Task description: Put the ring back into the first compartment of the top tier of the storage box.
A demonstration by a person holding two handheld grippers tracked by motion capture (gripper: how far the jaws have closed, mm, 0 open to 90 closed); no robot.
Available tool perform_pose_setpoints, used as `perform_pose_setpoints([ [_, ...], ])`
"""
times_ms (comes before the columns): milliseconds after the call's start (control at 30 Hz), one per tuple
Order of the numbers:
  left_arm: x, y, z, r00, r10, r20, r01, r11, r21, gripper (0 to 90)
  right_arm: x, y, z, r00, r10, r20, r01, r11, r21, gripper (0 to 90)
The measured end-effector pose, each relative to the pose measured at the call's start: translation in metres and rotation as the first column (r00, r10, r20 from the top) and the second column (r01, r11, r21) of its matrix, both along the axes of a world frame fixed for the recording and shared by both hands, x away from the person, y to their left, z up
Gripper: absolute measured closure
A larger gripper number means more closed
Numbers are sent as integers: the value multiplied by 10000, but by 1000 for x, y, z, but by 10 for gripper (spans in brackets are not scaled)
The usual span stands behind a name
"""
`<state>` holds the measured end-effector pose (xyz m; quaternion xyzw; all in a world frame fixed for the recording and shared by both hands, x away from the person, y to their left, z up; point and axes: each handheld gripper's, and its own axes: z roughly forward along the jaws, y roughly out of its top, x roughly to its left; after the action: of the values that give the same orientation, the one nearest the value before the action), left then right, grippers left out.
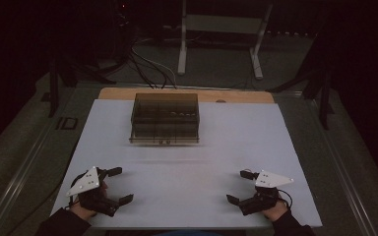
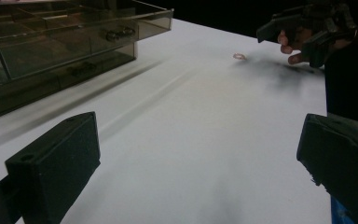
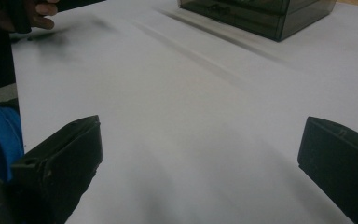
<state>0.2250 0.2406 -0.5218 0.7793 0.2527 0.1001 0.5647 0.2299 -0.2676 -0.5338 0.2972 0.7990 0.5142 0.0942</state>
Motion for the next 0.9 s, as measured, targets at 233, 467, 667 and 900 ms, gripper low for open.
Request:
perform_pose_setpoints([
  [233,0,1,1,10000,-21,-1,21,10000,-35,9,0,2,1,9997,193,-147,-194,9998,-86,0],
  [467,-1,0,0,9999,-131,-2,131,9999,-20,9,-1,7,10,9987,497,-150,-496,9988,30,0],
  [667,-1,1,0,9999,-133,1,133,9999,-108,9,-3,13,23,9982,549,229,-551,9985,57,0],
  [900,0,0,0,9999,-144,-26,144,9998,-141,9,-3,15,32,9973,469,572,-485,9985,268,0],
])
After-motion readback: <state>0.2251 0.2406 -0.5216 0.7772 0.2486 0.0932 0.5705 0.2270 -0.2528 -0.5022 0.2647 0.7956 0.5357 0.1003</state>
